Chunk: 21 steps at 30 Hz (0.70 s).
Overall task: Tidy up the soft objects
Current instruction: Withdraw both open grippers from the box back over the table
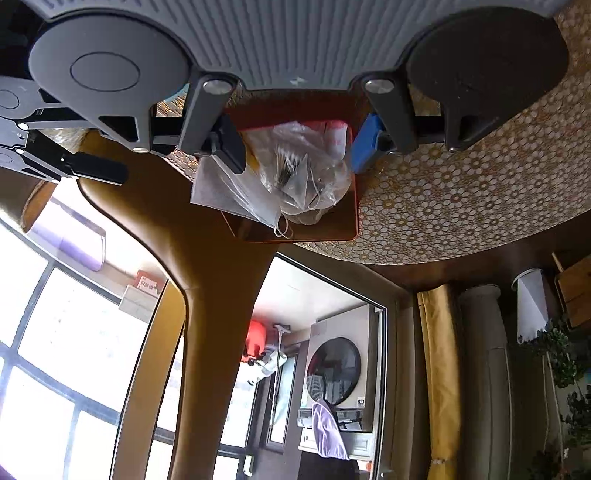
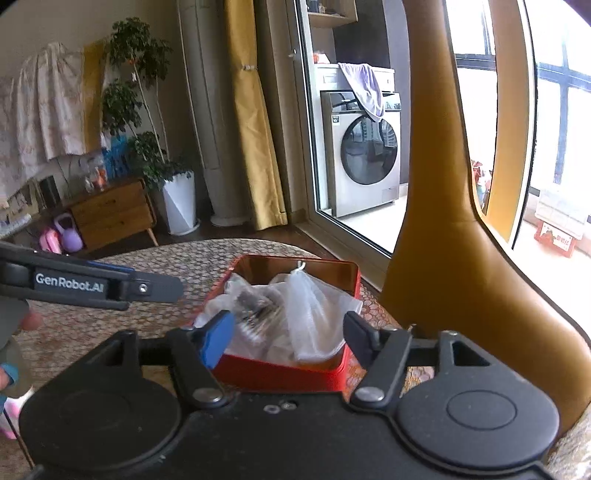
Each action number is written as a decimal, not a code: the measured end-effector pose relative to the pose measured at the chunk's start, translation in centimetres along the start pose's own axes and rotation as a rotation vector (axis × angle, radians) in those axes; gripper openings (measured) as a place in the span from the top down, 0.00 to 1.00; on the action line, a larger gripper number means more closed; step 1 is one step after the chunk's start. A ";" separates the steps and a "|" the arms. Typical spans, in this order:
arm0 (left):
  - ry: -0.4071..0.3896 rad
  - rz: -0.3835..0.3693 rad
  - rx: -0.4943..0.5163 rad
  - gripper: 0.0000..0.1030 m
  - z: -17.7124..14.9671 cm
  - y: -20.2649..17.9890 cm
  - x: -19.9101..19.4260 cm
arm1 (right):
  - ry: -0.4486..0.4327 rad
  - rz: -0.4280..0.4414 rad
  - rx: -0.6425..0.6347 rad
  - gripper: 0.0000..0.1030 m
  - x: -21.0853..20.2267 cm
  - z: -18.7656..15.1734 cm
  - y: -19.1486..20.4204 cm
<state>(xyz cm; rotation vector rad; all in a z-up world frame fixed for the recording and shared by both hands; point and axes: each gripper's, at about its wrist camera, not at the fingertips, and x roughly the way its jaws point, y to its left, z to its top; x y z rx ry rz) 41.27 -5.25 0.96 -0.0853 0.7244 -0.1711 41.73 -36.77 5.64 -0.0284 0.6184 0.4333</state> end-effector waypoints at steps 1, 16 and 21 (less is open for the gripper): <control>-0.004 -0.001 -0.001 0.40 -0.2 0.1 -0.8 | -0.003 0.004 0.003 0.32 -0.6 -0.1 0.1; 0.015 0.005 0.007 0.30 -4.6 2.8 -10.4 | 0.002 0.103 -0.044 0.18 -7.1 -1.3 5.1; 0.042 -0.005 -0.009 0.20 -6.1 4.7 -12.5 | 0.034 0.134 -0.073 0.13 -7.8 -2.2 7.0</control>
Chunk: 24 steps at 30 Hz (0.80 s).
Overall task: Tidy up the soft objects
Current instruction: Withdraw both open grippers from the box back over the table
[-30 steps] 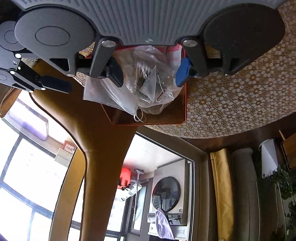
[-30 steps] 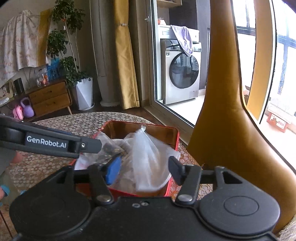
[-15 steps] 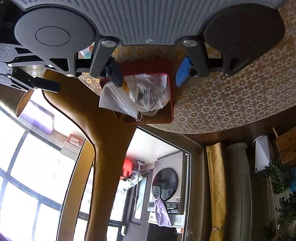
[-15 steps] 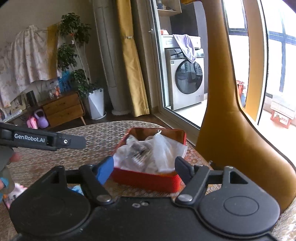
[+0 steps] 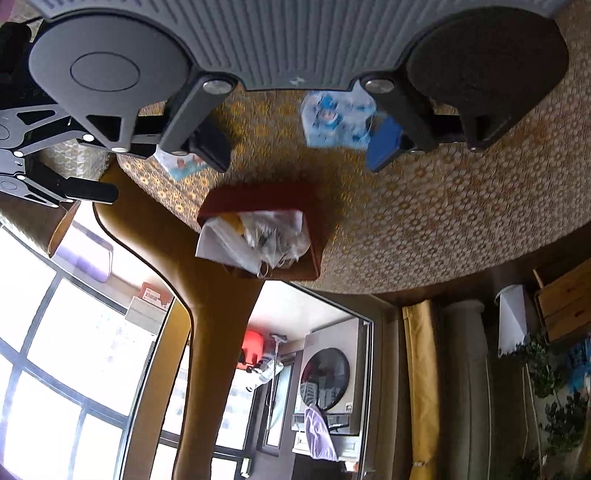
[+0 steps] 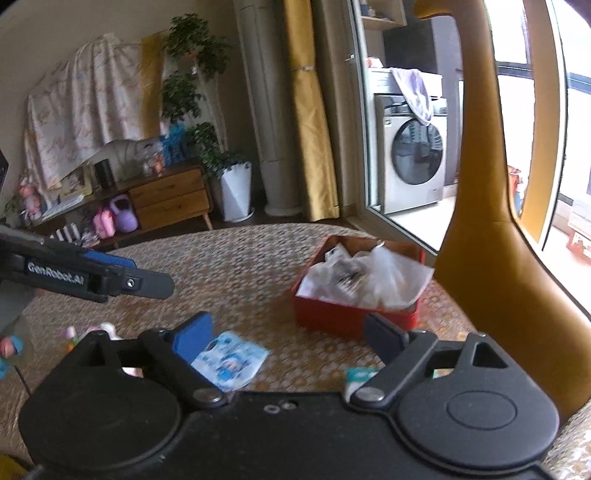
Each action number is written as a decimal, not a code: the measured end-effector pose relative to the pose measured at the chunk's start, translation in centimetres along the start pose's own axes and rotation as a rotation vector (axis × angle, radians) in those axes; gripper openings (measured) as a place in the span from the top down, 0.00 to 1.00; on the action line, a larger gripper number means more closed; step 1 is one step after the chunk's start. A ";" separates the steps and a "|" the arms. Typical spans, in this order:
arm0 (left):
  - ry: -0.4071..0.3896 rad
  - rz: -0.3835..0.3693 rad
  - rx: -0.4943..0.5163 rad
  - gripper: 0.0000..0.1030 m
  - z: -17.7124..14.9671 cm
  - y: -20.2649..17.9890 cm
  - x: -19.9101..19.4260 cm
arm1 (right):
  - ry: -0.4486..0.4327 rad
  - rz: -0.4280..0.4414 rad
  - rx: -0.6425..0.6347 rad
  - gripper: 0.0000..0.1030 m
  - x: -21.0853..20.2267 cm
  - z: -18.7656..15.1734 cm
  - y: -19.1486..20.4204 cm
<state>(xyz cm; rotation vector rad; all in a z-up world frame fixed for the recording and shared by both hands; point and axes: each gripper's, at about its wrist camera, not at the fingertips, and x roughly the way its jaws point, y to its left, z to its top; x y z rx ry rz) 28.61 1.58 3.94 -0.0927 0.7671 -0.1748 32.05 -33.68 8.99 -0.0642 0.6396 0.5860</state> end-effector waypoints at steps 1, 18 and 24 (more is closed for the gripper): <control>0.006 -0.006 -0.009 0.20 -0.2 0.5 -0.3 | 0.007 0.006 -0.003 0.12 0.1 -0.1 0.4; 0.120 0.004 -0.132 0.00 -1.6 8.5 1.3 | 0.122 0.097 -0.048 0.06 2.7 -2.6 5.0; 0.221 0.062 -0.155 0.00 -1.6 9.2 4.7 | 0.180 0.111 -0.082 0.06 5.4 -3.7 5.9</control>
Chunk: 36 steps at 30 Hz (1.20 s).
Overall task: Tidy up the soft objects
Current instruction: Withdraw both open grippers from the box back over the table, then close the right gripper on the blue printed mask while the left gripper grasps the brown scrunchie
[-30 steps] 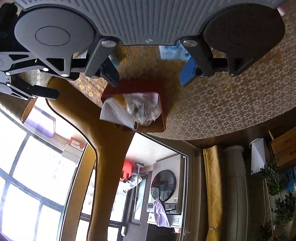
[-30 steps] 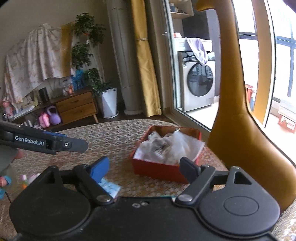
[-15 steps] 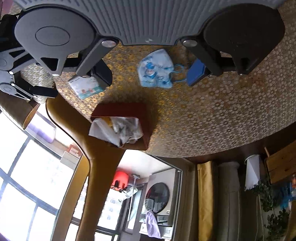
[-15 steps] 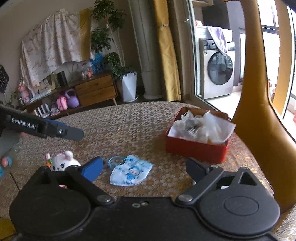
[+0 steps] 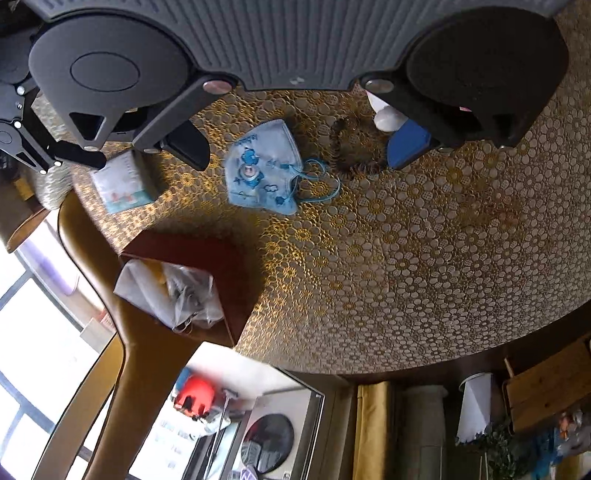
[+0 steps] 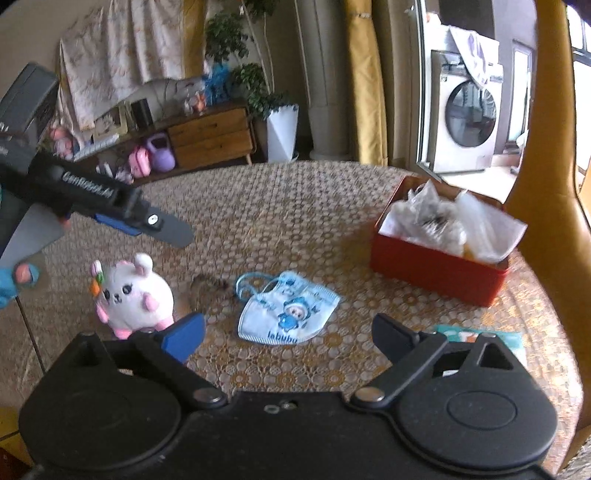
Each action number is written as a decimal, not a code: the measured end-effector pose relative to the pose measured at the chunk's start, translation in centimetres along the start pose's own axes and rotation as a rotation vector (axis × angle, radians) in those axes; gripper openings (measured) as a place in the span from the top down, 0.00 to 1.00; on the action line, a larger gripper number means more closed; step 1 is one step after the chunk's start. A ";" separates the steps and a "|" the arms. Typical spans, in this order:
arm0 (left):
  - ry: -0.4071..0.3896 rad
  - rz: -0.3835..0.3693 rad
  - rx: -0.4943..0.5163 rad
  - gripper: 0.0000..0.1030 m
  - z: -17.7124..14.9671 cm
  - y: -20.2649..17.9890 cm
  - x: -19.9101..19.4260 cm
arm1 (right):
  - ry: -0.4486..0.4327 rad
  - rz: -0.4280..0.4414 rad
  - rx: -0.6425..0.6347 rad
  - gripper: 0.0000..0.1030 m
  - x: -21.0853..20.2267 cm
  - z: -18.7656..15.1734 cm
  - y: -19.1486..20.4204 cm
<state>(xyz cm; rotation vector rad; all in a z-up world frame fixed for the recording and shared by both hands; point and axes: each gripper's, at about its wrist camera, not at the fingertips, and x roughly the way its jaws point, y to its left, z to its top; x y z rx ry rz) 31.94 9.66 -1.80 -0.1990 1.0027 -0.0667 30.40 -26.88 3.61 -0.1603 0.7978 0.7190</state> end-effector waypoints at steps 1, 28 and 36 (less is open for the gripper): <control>-0.004 0.004 0.007 0.00 0.1 -0.1 0.3 | 0.010 0.006 -0.001 0.06 0.5 -0.1 0.0; -0.364 0.307 0.005 0.04 -9.9 -7.9 5.0 | 0.146 0.083 0.016 0.07 8.0 2.7 -6.8; -0.364 0.406 -0.057 0.27 -11.5 -7.3 7.3 | 0.202 0.141 -0.006 0.07 11.0 2.8 -5.2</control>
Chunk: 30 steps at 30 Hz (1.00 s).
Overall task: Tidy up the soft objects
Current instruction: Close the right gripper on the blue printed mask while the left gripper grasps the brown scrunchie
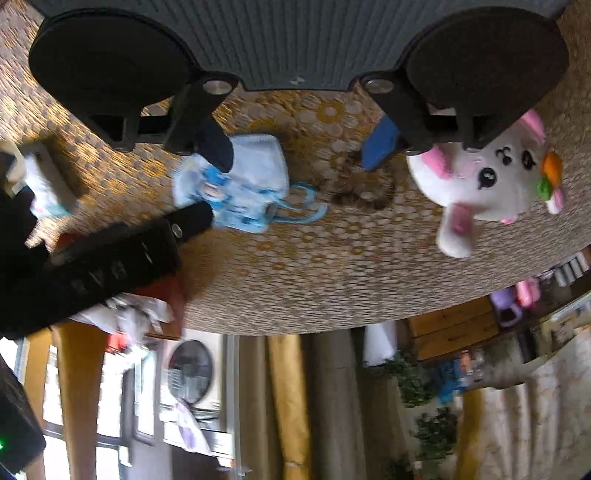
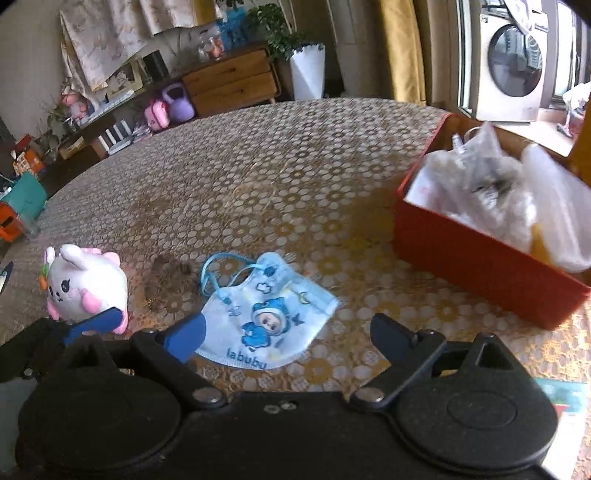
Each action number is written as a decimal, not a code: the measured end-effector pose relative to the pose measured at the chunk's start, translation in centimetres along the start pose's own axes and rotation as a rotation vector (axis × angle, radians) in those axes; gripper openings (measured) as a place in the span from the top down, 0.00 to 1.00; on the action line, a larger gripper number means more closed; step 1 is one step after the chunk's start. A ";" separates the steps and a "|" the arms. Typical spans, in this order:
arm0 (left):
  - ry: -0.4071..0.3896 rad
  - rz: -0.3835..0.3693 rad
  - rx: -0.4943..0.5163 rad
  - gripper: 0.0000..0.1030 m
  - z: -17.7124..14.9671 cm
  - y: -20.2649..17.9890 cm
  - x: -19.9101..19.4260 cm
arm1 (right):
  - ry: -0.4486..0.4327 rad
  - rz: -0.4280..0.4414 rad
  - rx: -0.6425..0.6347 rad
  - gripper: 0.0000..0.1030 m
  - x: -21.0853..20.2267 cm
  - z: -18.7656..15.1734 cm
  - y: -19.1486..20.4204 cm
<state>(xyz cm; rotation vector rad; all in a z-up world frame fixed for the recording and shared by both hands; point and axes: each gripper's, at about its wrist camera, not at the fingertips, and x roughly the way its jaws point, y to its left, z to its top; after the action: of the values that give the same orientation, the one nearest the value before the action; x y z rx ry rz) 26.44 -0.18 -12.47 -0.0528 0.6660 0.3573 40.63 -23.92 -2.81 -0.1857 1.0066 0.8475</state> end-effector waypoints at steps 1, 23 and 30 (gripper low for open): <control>-0.006 0.016 -0.012 0.27 0.1 0.3 0.3 | 0.003 0.004 -0.002 0.07 0.3 0.1 0.2; 0.043 0.042 -0.016 0.56 0.3 1.5 4.1 | 0.034 -0.114 0.010 0.07 6.0 1.3 1.7; 0.019 0.065 0.008 0.71 -0.5 2.0 3.7 | 0.028 -0.202 -0.078 0.21 6.2 0.4 3.5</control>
<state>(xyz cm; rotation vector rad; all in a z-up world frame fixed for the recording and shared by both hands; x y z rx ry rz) 28.14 2.76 -14.96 -0.0275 0.6889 0.4167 40.02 -18.08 -6.75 -0.3605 0.9637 0.7015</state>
